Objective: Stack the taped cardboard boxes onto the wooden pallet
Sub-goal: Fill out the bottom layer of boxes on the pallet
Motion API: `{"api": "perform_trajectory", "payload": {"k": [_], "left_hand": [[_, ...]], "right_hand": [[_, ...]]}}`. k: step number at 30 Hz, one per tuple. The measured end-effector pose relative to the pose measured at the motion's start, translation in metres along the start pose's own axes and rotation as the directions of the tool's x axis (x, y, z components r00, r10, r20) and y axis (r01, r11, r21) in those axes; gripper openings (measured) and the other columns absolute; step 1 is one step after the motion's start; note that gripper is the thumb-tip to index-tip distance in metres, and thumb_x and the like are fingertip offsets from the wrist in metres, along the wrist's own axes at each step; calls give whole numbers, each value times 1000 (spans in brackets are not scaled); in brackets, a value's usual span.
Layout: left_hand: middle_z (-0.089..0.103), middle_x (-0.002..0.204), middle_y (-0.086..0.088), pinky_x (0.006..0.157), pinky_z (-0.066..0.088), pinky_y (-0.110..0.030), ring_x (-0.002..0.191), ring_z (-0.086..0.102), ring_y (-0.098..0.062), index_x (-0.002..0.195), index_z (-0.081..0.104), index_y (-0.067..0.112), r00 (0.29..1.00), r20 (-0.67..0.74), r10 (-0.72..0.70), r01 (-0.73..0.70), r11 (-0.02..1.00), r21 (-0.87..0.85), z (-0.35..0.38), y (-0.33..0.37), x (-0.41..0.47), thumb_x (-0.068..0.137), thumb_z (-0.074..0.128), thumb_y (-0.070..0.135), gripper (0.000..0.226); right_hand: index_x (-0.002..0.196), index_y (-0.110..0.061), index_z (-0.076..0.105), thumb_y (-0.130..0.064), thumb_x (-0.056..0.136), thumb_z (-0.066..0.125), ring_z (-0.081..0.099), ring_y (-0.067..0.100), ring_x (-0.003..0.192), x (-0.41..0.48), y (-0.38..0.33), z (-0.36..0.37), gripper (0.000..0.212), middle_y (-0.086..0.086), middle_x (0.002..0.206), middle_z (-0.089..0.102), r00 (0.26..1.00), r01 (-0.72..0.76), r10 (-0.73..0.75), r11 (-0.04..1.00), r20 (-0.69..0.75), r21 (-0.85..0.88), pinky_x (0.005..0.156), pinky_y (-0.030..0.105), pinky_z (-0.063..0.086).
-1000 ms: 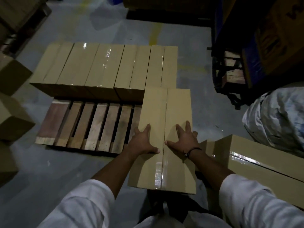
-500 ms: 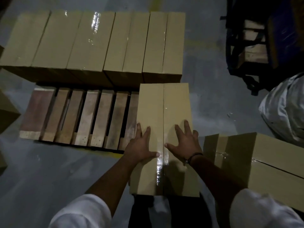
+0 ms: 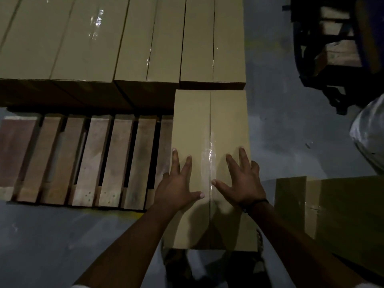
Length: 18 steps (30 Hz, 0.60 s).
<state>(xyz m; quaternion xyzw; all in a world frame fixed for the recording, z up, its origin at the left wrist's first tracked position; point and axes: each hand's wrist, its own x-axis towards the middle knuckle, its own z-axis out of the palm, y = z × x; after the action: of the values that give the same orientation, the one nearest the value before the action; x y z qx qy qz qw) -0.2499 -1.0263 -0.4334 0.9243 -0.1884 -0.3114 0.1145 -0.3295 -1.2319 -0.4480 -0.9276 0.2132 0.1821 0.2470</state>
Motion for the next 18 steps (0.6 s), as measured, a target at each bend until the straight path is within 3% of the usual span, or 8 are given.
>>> {"api": "perform_trajectory", "payload": {"k": [6,18], "left_hand": [[-50,154,2,116,37,-51,148,31,-40,160,-12,38,999,-5,45,-45,998,41,0,4,19,75,72,73,125],[-52,152,5,114,37,-50,150,23,-43,159,-14,39,999,28,38,-39,999,34,2,-7,39,77,71,72,123]], "right_hand": [[159,-41,10,-78,82,55,-6,37,152,10,4,-1,97,-14,165,-21,999,-29,30,999,-20,41,116,57,27],[159,-41,9,-79,82,53,-7,38,152,32,2,12,96,-14,164,-24,999,-43,43,999,-8,32,118,56,24]]}}
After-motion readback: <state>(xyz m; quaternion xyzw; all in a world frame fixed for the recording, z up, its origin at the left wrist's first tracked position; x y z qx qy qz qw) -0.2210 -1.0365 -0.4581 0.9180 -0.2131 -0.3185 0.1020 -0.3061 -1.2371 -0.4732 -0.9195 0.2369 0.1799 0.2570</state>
